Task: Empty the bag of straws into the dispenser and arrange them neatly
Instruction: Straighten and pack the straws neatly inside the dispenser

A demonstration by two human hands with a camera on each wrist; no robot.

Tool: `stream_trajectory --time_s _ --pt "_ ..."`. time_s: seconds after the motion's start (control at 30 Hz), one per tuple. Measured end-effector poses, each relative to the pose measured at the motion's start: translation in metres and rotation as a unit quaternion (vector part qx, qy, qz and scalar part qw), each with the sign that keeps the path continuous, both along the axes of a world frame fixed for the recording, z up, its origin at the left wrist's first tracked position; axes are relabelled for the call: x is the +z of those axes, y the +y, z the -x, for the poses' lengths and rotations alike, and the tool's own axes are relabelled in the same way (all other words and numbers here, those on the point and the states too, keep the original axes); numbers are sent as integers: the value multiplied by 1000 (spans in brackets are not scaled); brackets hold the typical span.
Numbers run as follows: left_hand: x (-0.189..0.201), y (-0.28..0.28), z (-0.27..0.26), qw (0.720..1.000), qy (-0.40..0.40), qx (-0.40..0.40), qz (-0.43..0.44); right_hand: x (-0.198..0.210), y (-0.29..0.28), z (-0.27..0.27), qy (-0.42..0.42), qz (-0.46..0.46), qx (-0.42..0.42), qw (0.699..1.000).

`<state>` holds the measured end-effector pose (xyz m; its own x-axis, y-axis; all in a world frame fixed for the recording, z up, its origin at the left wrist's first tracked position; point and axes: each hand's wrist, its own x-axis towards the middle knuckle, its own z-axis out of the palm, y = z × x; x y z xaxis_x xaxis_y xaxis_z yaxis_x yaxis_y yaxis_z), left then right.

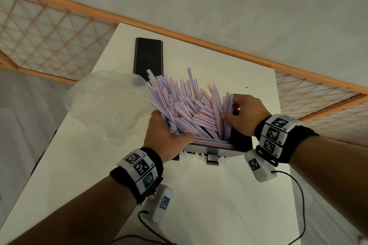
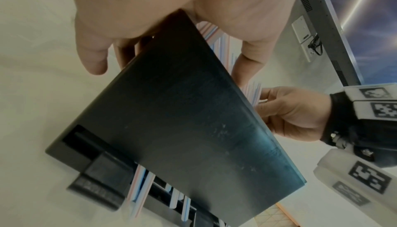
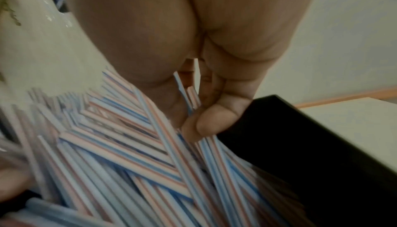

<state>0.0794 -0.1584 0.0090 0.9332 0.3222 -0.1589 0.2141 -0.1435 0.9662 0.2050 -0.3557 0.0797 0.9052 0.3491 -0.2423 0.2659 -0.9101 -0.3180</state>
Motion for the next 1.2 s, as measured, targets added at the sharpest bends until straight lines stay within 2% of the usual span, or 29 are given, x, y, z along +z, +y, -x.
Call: stream_trajectory --time_s 0.1,0.2,0.27,0.33,0.4,0.47,0.53,0.6,0.7,0.83,0.93,1.03,1.2 --pt "-1 1 0 1000 -6 -10 7 13 11 8 -32 -28 66 997" --pt "0 1 -1 1000 -7 -13 17 28 35 29 -62 -82 186 977" --pt "3 1 0 999 -5 -9 31 31 47 46 -39 -88 217 971" --pt "3 3 2 999 -2 -10 38 31 43 53 -20 -125 172 977" --pt "3 8 4 999 17 -21 34 32 25 52 -36 -161 74 984" --pt "1 14 4 999 37 -28 16 30 0 44 -41 -100 -12 994" --pt "3 19 4 999 33 -27 -31 23 -17 37 3 11 -49 999" --pt "7 20 3 996 33 -28 -82 11 -18 32 47 59 -27 997" --pt "11 21 2 991 44 -35 -120 -9 -1 29 68 40 47 996" --pt "26 20 10 991 83 7 -103 -23 14 24 48 24 43 998" --pt "32 20 14 993 73 4 -95 -24 14 27 25 -5 63 998" --pt "37 21 13 993 67 11 -97 -26 17 35 17 -2 80 997" --pt "46 18 11 991 67 48 -108 -17 32 48 -48 10 131 990"
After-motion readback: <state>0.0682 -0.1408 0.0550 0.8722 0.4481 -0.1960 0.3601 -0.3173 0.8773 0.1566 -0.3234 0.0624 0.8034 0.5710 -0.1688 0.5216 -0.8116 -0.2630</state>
